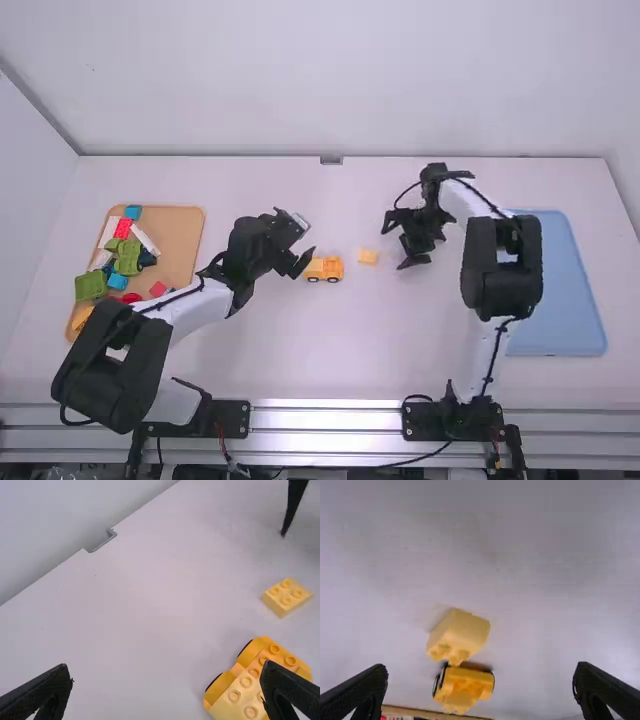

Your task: Assemble lego blocks to make yellow taxi

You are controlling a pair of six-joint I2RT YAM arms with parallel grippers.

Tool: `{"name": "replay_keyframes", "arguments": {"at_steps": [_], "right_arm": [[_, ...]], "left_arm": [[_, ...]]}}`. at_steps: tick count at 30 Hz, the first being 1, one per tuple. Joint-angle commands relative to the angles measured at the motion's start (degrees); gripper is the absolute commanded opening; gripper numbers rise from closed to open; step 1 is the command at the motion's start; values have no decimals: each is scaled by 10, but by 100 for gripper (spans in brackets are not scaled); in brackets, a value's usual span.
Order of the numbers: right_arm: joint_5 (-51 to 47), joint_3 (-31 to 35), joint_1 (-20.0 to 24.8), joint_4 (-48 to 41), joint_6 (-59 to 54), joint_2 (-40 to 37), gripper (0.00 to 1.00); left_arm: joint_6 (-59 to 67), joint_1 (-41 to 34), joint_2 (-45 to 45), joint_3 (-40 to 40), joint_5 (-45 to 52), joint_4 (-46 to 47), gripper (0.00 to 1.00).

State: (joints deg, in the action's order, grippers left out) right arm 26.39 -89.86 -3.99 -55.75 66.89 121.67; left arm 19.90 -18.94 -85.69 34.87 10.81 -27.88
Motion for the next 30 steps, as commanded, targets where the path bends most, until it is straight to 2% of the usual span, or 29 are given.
{"name": "replay_keyframes", "arguments": {"at_steps": [1,2,4,5,6,7,11,14,17,19,21,23,26,30], "right_arm": [[-10,-71,-2,-27,-119,5,99],[-12,-80,-2,-33,-134,5,98],[-23,-139,-8,-62,-267,5,100],[-32,-160,-12,-68,-336,5,92],[-52,-186,-16,-67,-475,5,84],[-53,-199,-18,-67,-551,5,98],[-108,-219,-35,-47,-821,5,99],[-152,-219,-46,-24,-880,5,98],[-211,-219,-56,23,-942,5,99],[-224,-219,-62,45,-941,5,98],[-199,-219,-71,38,-968,5,99],[-141,-220,-81,13,-1060,5,99],[-62,-212,-82,-15,-1151,5,99],[75,-183,-57,-52,-1299,5,99]], "left_arm": [[-11,7,5,11,3,1,99],[-13,6,5,11,2,2,99],[-24,2,5,11,3,10,99],[-24,2,5,11,10,17,99],[-12,3,5,12,35,32,99],[0,5,5,14,57,44,99],[53,9,5,19,164,93,99],[68,11,5,18,170,90,99],[65,5,5,18,115,89,99],[63,5,5,18,95,88,99],[-16,7,5,18,79,86,99],[-66,6,5,18,56,89,99],[28,7,5,19,85,99,99],[99,34,5,30,209,119,99]]}}
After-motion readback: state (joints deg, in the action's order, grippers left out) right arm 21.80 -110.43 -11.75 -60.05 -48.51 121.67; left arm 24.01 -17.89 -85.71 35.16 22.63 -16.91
